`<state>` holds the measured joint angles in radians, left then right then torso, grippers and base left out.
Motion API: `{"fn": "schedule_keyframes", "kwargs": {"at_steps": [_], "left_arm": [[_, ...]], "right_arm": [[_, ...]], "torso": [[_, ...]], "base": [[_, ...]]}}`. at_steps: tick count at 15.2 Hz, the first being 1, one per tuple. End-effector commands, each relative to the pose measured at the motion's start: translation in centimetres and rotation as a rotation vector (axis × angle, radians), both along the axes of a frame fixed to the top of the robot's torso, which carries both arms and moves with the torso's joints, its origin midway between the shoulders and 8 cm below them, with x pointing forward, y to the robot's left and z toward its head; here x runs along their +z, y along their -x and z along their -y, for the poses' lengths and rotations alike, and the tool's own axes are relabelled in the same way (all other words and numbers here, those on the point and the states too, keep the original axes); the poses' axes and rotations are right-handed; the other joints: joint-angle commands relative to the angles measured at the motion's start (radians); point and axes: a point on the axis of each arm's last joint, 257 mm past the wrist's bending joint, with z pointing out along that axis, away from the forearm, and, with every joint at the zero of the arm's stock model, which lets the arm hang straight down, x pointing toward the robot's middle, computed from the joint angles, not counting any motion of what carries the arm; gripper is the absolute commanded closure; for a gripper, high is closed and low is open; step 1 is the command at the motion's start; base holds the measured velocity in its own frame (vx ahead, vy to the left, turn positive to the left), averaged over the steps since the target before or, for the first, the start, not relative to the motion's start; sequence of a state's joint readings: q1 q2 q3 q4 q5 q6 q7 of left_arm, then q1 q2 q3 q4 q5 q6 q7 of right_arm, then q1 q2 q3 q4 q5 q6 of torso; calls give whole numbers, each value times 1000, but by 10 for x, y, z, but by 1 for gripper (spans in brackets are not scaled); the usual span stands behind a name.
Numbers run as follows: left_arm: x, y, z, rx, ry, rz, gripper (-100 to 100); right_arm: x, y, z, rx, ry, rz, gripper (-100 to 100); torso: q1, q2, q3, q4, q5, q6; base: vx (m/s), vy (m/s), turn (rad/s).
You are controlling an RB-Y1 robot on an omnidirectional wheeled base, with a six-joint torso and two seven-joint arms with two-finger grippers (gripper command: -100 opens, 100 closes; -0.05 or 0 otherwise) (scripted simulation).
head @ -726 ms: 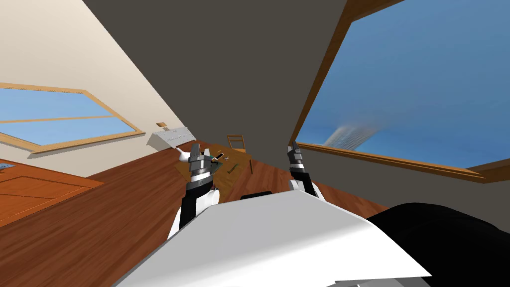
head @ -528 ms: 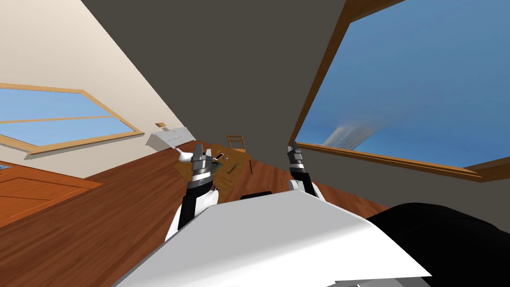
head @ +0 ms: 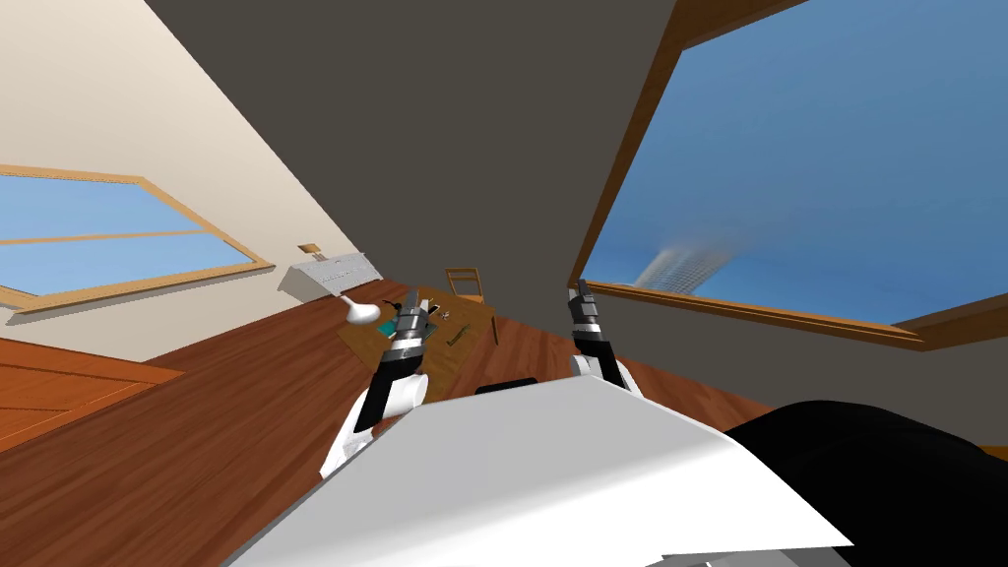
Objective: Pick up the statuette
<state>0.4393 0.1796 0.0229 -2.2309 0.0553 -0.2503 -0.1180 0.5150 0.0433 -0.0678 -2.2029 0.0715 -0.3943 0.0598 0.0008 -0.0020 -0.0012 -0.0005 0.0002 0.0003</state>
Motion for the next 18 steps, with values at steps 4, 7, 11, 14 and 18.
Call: {"fn": "schedule_keyframes", "kwargs": {"at_steps": [4,7,11,14,18], "left_arm": [[-50,-24,-15,-19,33,-147,-100],[-68,-33,-22,-20,49,-199,-100],[-106,-49,-38,-15,92,-309,-100],[-142,-61,-57,-3,145,-407,-100],[-167,-67,-68,11,178,-480,-100]], "right_arm": [[0,0,0,0,0,0,0],[0,0,0,0,0,0,0],[0,0,0,0,0,0,0],[0,0,0,0,0,0,0],[0,0,0,0,0,0,0]], "torso": [[0,0,0,0,0,0],[0,0,0,0,0,0],[0,0,0,0,0,0],[0,0,0,0,0,0],[0,0,0,0,0,0]], "base": [[26,2,-62],[16,1,-36],[15,1,-55],[22,2,-58],[21,2,-46]]}}
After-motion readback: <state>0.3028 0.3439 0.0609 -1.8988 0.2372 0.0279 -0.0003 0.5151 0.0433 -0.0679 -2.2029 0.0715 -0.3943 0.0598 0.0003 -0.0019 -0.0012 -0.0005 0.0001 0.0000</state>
